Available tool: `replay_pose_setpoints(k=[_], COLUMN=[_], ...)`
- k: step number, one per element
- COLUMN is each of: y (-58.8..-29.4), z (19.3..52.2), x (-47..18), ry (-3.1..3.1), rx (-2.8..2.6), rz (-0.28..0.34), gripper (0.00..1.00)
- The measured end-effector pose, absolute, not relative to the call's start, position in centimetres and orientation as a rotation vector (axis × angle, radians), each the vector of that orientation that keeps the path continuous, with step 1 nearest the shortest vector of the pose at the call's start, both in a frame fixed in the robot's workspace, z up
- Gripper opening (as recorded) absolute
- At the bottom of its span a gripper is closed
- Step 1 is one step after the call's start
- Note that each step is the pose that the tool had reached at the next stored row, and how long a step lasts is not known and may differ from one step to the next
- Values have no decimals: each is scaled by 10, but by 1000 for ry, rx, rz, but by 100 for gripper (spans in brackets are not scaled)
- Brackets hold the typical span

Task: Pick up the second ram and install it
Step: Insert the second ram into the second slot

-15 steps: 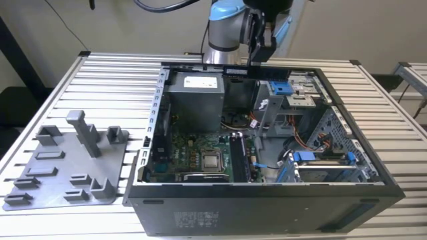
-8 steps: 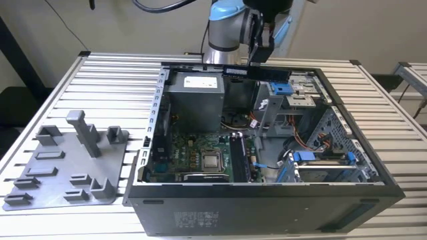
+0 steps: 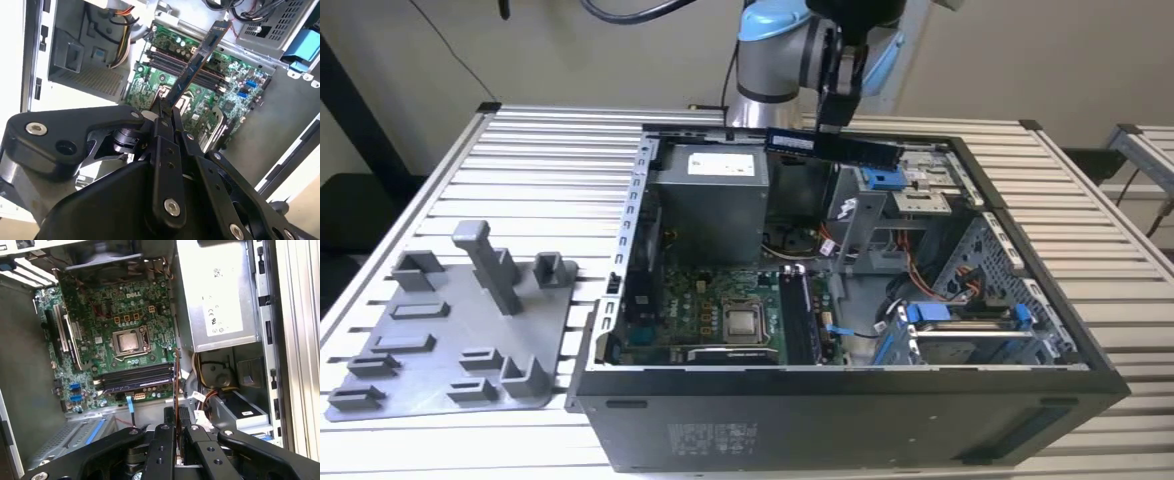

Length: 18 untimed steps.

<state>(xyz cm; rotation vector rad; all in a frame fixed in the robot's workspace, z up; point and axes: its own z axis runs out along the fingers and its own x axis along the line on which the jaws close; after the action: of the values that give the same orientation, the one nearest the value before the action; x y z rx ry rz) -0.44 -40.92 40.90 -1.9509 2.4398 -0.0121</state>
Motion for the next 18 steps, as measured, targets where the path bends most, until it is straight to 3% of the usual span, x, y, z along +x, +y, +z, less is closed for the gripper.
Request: replay_pose_setpoints(k=[18], y=[-409], z=[409], x=[-4], ry=[2674], rx=[-1617], rz=[-16], gripper=[14])
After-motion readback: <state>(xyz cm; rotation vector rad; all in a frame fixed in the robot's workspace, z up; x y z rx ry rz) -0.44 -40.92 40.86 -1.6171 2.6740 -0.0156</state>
